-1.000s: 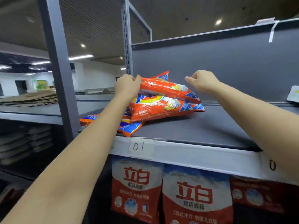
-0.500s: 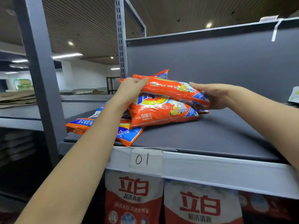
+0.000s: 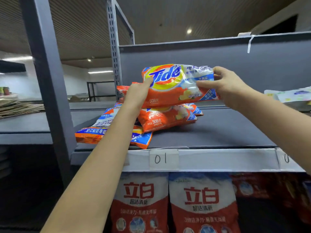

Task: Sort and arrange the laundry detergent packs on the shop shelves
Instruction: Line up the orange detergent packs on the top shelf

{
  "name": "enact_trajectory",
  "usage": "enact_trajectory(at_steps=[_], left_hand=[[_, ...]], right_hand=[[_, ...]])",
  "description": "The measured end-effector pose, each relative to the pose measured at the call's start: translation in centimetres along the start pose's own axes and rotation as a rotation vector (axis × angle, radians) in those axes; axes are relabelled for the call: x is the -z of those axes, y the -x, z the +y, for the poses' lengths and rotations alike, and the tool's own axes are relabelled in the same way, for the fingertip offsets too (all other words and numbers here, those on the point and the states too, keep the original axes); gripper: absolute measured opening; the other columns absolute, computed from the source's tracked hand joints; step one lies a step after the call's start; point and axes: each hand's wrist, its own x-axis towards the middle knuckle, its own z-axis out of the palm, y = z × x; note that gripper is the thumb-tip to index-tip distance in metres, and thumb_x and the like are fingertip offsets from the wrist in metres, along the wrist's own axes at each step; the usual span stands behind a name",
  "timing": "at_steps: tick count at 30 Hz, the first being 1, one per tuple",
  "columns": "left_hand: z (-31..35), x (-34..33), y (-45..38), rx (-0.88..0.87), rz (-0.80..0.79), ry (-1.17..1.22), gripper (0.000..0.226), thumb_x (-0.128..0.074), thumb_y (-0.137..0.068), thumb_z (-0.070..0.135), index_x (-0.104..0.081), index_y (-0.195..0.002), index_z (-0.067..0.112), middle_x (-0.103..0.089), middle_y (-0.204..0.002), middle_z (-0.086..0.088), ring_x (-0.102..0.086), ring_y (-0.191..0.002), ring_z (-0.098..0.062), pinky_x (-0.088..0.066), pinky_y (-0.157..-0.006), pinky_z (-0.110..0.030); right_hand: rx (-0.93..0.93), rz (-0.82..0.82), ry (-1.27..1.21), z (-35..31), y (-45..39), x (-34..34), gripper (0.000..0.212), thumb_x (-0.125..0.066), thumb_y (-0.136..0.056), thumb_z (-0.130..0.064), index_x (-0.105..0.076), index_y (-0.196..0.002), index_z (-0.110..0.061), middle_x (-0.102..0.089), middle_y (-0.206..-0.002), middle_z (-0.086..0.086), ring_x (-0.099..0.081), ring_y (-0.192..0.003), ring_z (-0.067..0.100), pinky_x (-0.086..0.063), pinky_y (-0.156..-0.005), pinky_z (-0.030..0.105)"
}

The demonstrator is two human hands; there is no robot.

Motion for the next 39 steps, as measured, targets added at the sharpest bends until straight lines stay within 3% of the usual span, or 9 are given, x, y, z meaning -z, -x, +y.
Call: enact_trajectory(at_steps=[5, 9, 14, 18, 21, 25, 30, 35, 39], left_hand=[[0.3, -0.3, 3.0, -0.118, -0.217, 0.403, 0.020, -0.069, -0.085, 0.030, -0.065, -0.101, 0.017, -0.074, -0.091, -0.002, -0.071, -0.085, -0.017, -0.056, -0.084, -0.036], [0.0, -0.9, 7.5, -0.163, -0.356, 0.686, 0.027, -0.065, -0.087, 0.017, -0.057, -0.113, 0.018, -0.073, -0.099, -0.004, -0.071, -0.092, -0.021, -0.057, -0.078, -0.037], [0.3, -3.2, 13.6, -0.210, -0.484, 0.788, 0.036, -0.067, -0.076, 0.017, -0.057, -0.110, 0.019, -0.074, -0.095, 0.000, -0.071, -0.089, -0.018, -0.056, -0.072, -0.029], [0.3, -6.2, 17.4, -0.180, -0.652, 0.815, 0.036, -0.071, -0.070, 0.015, -0.060, -0.104, 0.019, -0.075, -0.089, 0.000, -0.072, -0.083, -0.018, -0.056, -0.068, -0.030], [-0.3, -9.7, 20.2, -0.107, -0.782, 0.801, 0.028, -0.071, -0.074, 0.011, -0.064, -0.101, 0.017, -0.075, -0.089, -0.003, -0.072, -0.082, -0.019, -0.057, -0.066, -0.031], [-1.8, -14.8, 24.7, -0.017, -0.892, 0.743, 0.038, -0.075, -0.074, 0.013, -0.061, -0.110, 0.018, -0.074, -0.099, -0.006, -0.071, -0.091, -0.025, -0.057, -0.073, -0.037], [-4.0, -22.5, 30.9, 0.118, -0.998, 0.697, 0.031, -0.076, -0.072, 0.015, -0.068, -0.101, 0.021, -0.074, -0.100, -0.006, -0.071, -0.092, -0.025, -0.056, -0.077, -0.038], [-6.1, -30.5, 37.7, 0.367, -1.082, 0.715, 0.030, -0.069, -0.075, 0.012, -0.063, -0.105, 0.013, -0.074, -0.094, -0.006, -0.072, -0.081, -0.022, -0.058, -0.064, -0.032], [-7.9, -36.4, 41.6, 0.494, -1.133, 0.663, 0.034, -0.067, -0.076, 0.018, -0.062, -0.109, 0.011, -0.072, -0.102, -0.013, -0.071, -0.087, -0.027, -0.058, -0.078, -0.042]], right_hand=[[0.160, 0.090, -0.007, -1.9, 6.6, -0.1, 0.025, -0.071, -0.077, 0.002, -0.057, -0.077, -0.019, -0.071, -0.074, -0.006, -0.068, -0.068, 0.006, -0.056, -0.063, 0.023], [0.168, 0.065, 0.020, -3.1, 11.6, 1.2, 0.028, -0.071, -0.075, -0.002, -0.059, -0.096, -0.015, -0.073, -0.081, -0.008, -0.069, -0.078, 0.008, -0.055, -0.068, 0.023], [0.062, 0.050, 0.136, -4.4, 17.4, 3.9, 0.050, -0.080, -0.062, -0.025, -0.062, -0.108, -0.019, -0.073, -0.094, -0.012, -0.069, -0.090, 0.006, -0.052, -0.074, 0.019], [-0.008, 0.208, 0.122, -3.8, 22.2, 7.7, 0.091, -0.088, -0.045, -0.047, -0.057, -0.122, -0.011, -0.072, -0.105, -0.002, -0.068, -0.099, 0.018, -0.054, -0.078, 0.026], [-0.062, 0.296, 0.115, -2.6, 26.4, 10.5, 0.102, -0.090, -0.041, -0.048, -0.052, -0.128, -0.011, -0.071, -0.108, 0.001, -0.068, -0.100, 0.021, -0.055, -0.078, 0.028], [-0.149, 0.379, 0.141, 0.0, 32.3, 14.7, 0.078, -0.089, -0.040, -0.048, -0.065, -0.107, -0.017, -0.074, -0.099, 0.001, -0.070, -0.092, 0.020, -0.056, -0.074, 0.028], [-0.327, 0.452, 0.133, 2.4, 39.2, 20.6, 0.044, -0.074, -0.057, -0.015, -0.067, -0.099, -0.008, -0.075, -0.086, 0.001, -0.072, -0.080, 0.016, -0.054, -0.065, 0.021], [-0.481, 0.532, 0.169, 6.1, 45.2, 27.2, 0.028, -0.073, -0.067, -0.005, -0.070, -0.094, -0.012, -0.075, -0.087, 0.003, -0.071, -0.080, 0.017, -0.058, -0.073, 0.027], [-0.577, 0.594, 0.107, 9.5, 48.6, 31.9, 0.028, -0.070, -0.073, 0.006, -0.068, -0.099, -0.003, -0.075, -0.085, 0.006, -0.071, -0.074, 0.016, -0.055, -0.062, 0.023]])
